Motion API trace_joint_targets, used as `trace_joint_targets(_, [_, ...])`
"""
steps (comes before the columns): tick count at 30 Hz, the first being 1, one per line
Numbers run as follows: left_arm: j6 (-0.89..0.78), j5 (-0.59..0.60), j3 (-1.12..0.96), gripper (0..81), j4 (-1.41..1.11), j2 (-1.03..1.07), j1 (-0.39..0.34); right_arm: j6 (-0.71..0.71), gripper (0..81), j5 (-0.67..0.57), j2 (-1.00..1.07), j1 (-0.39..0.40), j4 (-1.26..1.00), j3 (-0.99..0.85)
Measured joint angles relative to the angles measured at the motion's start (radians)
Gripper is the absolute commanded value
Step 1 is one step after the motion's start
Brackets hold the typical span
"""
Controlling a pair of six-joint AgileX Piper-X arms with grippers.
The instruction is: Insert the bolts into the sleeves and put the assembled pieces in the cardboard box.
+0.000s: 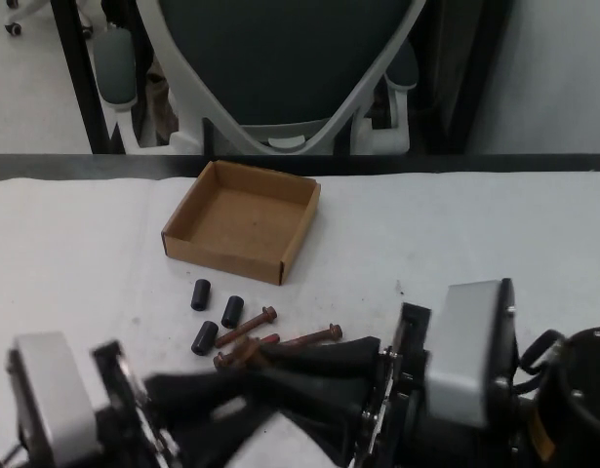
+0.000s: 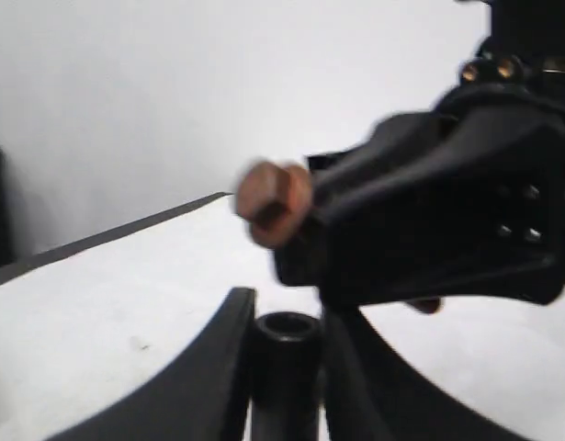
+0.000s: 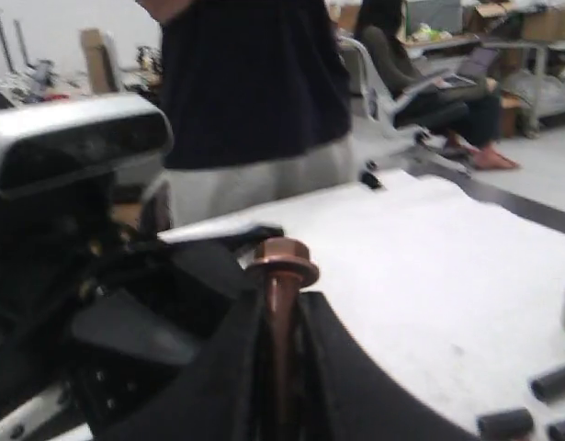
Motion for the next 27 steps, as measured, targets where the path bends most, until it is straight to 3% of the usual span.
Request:
trace_joint_targets(5, [0.014,0.006,0.000,0.8,0.090,0.000,0.196,-0.023,0.2,0.168,0.000,-0.059,0.236,-0.001])
trace_joint_targets(10, [-0.034,0.085,0.000,0.8,0.138,0.000,0.269,-0.014,0.2,0.214,0.000,-0.102,0.421,-0.001])
trace_joint_targets(20, [-0.034,0.138,0.000,0.8,0.268,-0.169,0.287,-0.008,0.2,0.296,0.000,-0.105,0.832,-0.110])
trace_joint_targets(27, [-0.001,0.110,0.000,0.8,0.562,-0.431,0.287,-0.008,0.2,0.386,0.000,-0.107,0.993,-0.173])
